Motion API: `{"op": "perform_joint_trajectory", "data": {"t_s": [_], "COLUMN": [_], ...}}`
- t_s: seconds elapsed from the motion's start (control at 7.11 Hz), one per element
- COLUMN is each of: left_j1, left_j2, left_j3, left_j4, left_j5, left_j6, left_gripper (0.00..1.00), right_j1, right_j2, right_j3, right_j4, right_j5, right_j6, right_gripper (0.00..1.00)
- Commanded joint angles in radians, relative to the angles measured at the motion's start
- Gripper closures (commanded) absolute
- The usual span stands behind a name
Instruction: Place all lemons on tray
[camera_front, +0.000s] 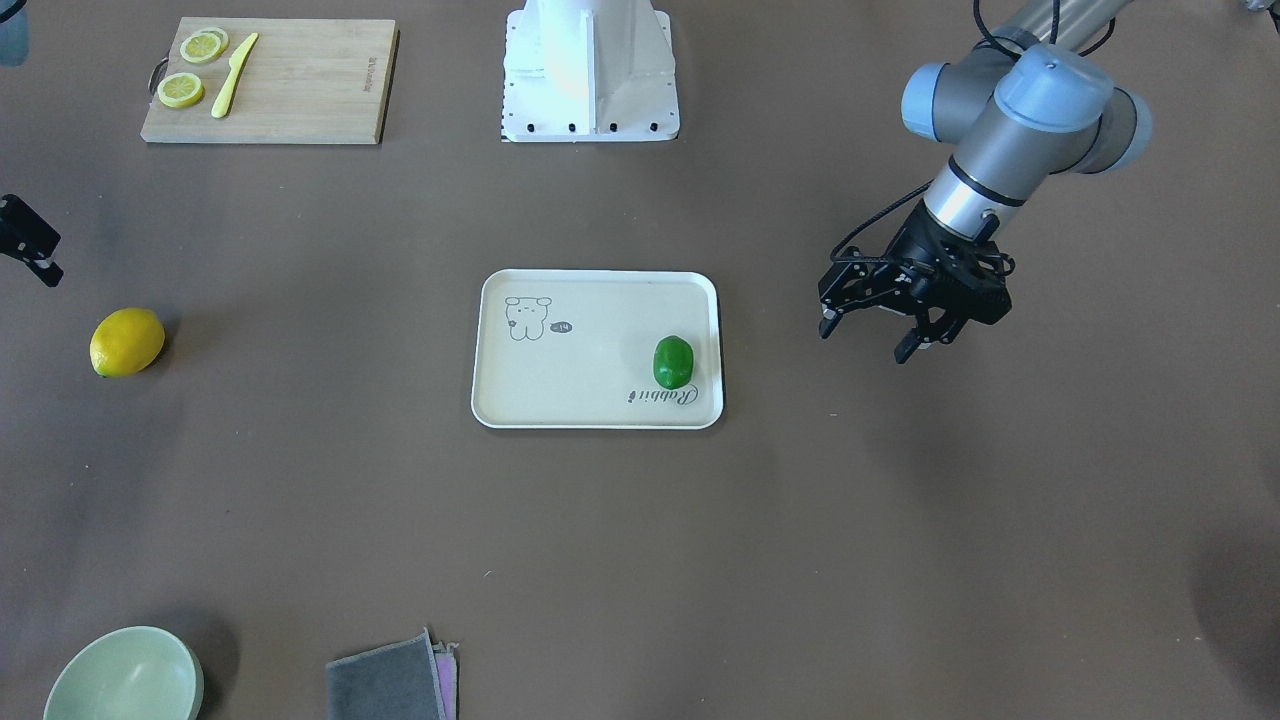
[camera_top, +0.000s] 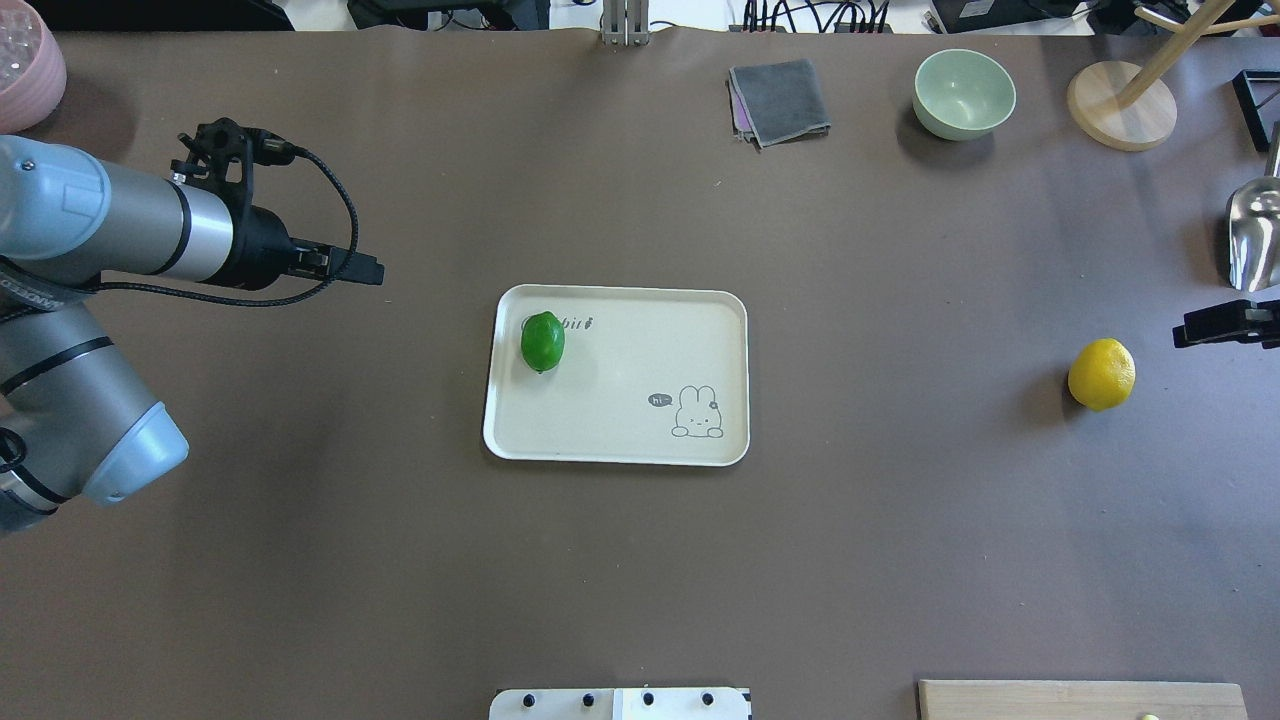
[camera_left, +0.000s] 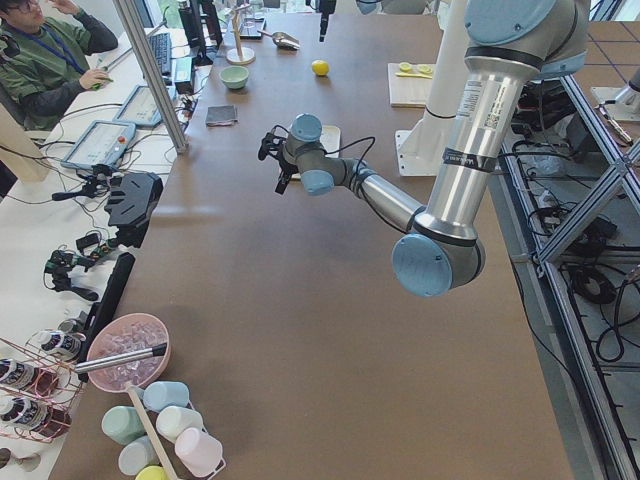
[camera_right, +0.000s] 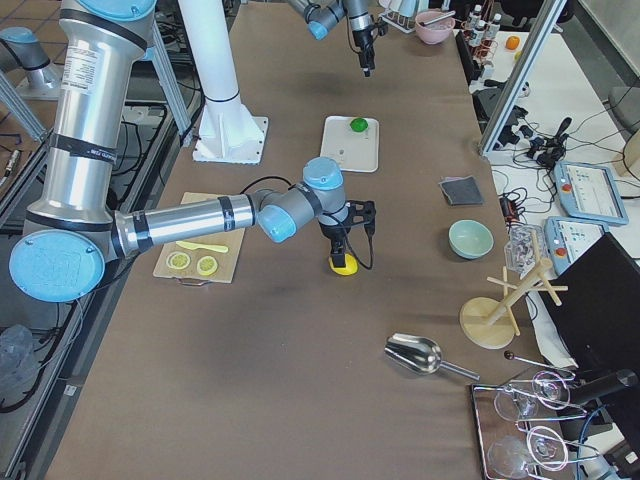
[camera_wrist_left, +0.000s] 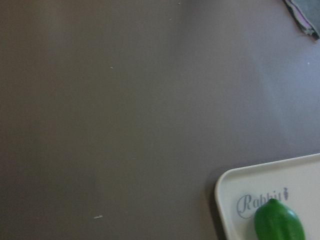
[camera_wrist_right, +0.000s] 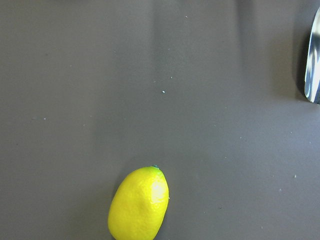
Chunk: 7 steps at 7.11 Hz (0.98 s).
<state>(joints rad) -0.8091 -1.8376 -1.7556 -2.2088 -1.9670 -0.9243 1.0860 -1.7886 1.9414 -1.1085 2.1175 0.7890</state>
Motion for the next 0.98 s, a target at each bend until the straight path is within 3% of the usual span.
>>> {"op": "perform_joint_trajectory", "data": {"t_s": [0.0,0.28,0.56,0.84], "left_j1": [-0.01,-0.009,-0.009,-0.009], "left_j2": [0.011,0.006,0.006,0.008], "left_j3": [-0.001,0.002,0.002,0.001], "left_j4": [-0.002,0.0,-0.002,-0.002], "left_j5": [-0.006,-0.001,-0.001,-0.001], "left_j6": [0.015,0.016,0.015,0.015], "left_gripper": [0.02,0.02,0.02,0.02], "right_j1": [-0.069,-0.173,-0.184,-0.236], "right_j2": [0.018,0.082,0.092,0.109], "right_j3": [-0.015,-0.124,-0.24,-0.245], "right_j4": [0.03,0.129,0.257,0.259], "right_j5": [-0.066,-0.155,-0.171,-0.217], "right_j6": [0.224,0.338,0.346,0.404], "right_gripper": [0.03,0.0,0.0,0.0]}}
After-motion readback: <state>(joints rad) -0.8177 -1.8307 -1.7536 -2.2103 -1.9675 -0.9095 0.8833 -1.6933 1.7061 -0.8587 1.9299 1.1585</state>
